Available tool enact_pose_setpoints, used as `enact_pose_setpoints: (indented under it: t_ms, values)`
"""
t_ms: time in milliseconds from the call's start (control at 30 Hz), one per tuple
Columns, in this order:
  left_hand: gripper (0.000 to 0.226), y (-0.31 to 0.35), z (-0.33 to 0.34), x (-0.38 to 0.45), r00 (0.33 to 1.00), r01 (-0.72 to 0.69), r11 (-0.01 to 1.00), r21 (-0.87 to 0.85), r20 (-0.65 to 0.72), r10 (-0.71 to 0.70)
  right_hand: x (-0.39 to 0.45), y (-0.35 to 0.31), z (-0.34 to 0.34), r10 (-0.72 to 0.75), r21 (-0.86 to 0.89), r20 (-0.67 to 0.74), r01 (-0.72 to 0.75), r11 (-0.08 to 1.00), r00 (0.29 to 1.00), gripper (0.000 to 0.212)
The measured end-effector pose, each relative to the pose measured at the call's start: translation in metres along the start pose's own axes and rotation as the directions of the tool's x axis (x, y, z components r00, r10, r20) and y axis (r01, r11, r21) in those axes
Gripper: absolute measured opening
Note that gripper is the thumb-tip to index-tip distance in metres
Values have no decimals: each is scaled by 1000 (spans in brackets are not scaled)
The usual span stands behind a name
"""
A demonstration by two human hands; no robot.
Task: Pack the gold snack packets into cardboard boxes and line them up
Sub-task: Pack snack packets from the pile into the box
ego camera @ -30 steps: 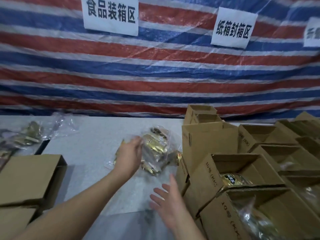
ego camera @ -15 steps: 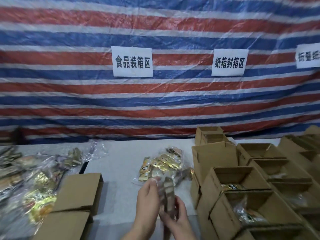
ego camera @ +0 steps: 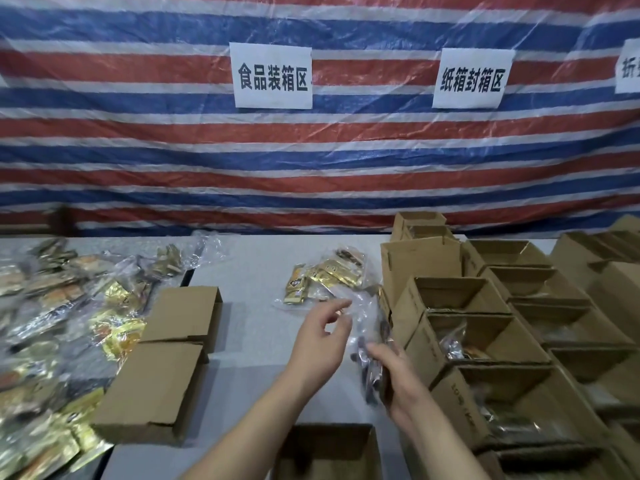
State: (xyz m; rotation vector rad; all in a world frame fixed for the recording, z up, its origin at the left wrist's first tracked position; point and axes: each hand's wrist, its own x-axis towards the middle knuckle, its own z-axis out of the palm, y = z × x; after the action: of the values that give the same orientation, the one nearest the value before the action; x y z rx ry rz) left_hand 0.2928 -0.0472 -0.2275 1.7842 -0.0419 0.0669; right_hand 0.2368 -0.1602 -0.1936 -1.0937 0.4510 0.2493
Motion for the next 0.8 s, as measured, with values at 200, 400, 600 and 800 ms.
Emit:
enact_pose_setpoints:
  t_ms: [200,400,600,800]
  values:
    - [35,-12,12,-23,998,-28,999,-42,54,30,23,15,-16,58,-25,85,-56,998,995,42]
    - [20,-29,9,-32,960,-264,888,377,15,280,43,26,-34,61,-89,32,-58,994,998,50]
    - [44,-43,-9,-40,998,-54,980,190,-8,56,48,40,-46,50,-234,11,-46,971,999,30]
    - [41,-135,-52,-82,940,334,913,235,-5,-342,49,40,-67,60,-602,201,75,795,978,15]
